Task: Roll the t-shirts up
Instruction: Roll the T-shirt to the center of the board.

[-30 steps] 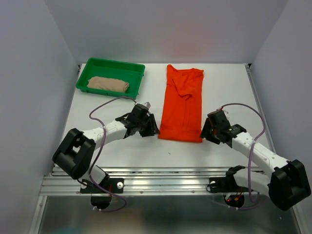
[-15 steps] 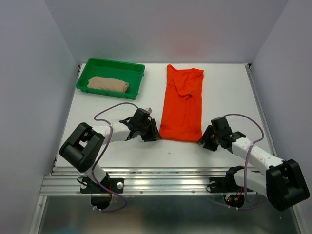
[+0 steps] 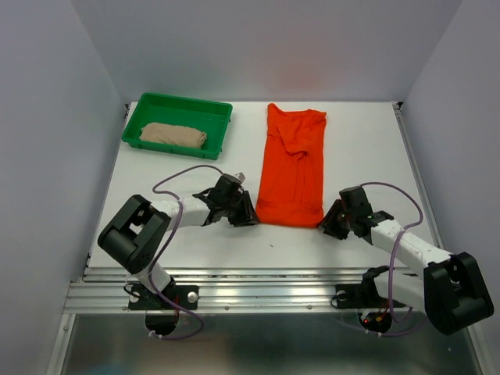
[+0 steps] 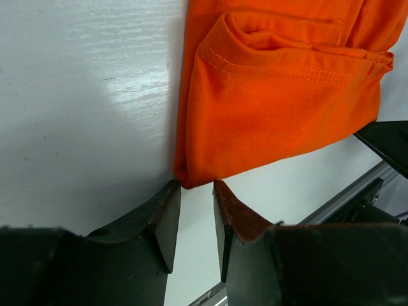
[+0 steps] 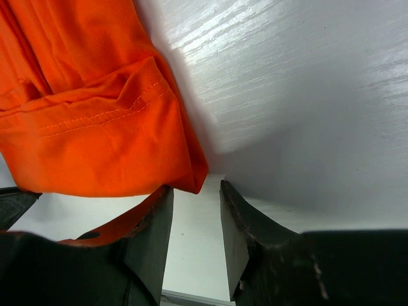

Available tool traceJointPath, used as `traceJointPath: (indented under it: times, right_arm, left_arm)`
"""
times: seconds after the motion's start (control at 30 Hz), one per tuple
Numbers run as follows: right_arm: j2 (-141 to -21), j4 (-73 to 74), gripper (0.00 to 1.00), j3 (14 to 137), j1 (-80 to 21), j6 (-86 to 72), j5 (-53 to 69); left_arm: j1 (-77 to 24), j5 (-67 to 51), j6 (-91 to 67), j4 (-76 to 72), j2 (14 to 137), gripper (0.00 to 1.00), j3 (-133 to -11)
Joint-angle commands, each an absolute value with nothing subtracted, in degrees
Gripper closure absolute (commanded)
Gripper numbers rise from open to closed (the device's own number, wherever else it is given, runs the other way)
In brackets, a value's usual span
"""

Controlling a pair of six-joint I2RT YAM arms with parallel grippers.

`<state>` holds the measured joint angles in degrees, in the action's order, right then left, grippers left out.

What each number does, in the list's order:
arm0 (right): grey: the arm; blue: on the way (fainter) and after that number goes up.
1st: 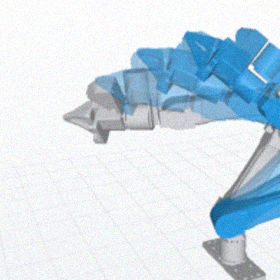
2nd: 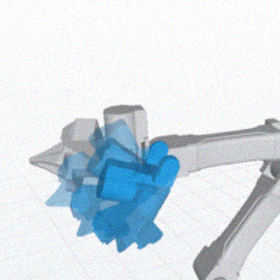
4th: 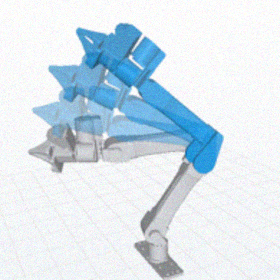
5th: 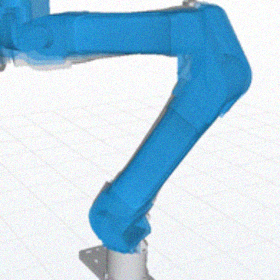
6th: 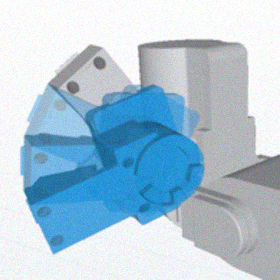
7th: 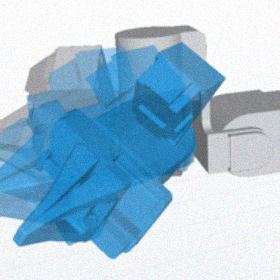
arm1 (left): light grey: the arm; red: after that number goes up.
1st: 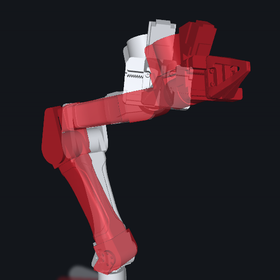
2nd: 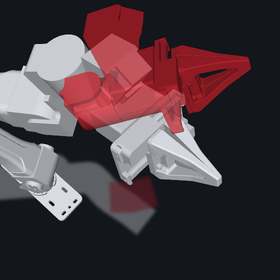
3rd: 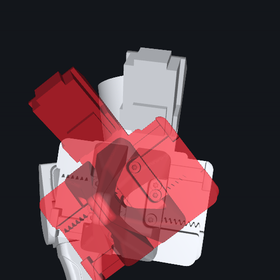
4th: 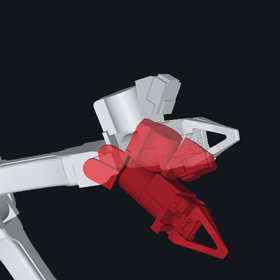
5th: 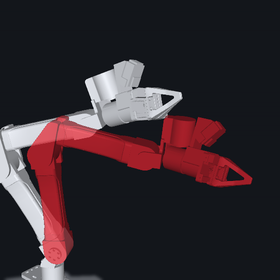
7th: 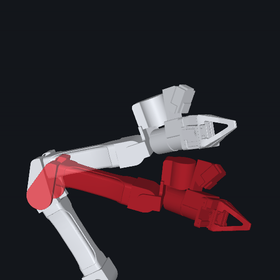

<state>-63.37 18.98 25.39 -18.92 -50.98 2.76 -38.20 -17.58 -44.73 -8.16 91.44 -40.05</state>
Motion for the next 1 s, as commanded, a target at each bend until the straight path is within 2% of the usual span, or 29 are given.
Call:
traceJointPath:
  times: [0.0,0.17,0.2,0.27,0.57,0.7,0.77,0.87,0.97]
  right_arm:
    - [-63.4,16.3,0.59,25.4,-18.4,-51.0,1.8]
    - [-62.6,16.3,0.59,25.2,-17.8,-51.2,1.8]
    - [-62.4,16.3,0.60,25.2,-17.8,-51.2,1.7]
    - [-61.8,16.3,0.62,25.0,-17.8,-51.3,1.7]
    - [-63.2,15.0,0.75,24.8,-17.8,-51.2,1.9]
    - [-63.6,14.7,0.83,24.9,-17.8,-51.1,2.0]
    - [-63.6,14.6,0.90,25.0,-17.8,-50.9,2.0]
    - [-63.1,14.8,0.99,24.9,-17.8,-50.6,2.0]
    - [-62.5,15.5,0.99,25.0,-17.8,-50.9,1.3]
  left_arm:
    - [-38.5,-15.9,-44.5,-7.9,92.0,0.60,-39.9]
    - [-38.5,-14.3,-45.5,-8.3,91.0,0.58,-39.8]
    - [-38.5,-14.0,-45.8,-8.7,90.9,0.62,-39.6]
    - [-38.5,-13.7,-46.7,-9.4,90.4,0.64,-39.1]
    - [-38.5,-14.2,-47.3,-11.0,91.9,0.65,-38.8]
    - [-38.5,-14.1,-47.3,-11.2,92.4,0.80,-39.0]
    - [-38.5,-14.2,-47.3,-11.3,92.5,1.00,-39.2]
    - [-38.5,-14.2,-47.3,-10.8,92.2,1.00,-39.5]
    - [-38.5,-13.9,-47.8,-10.3,90.8,1.00,-39.5]
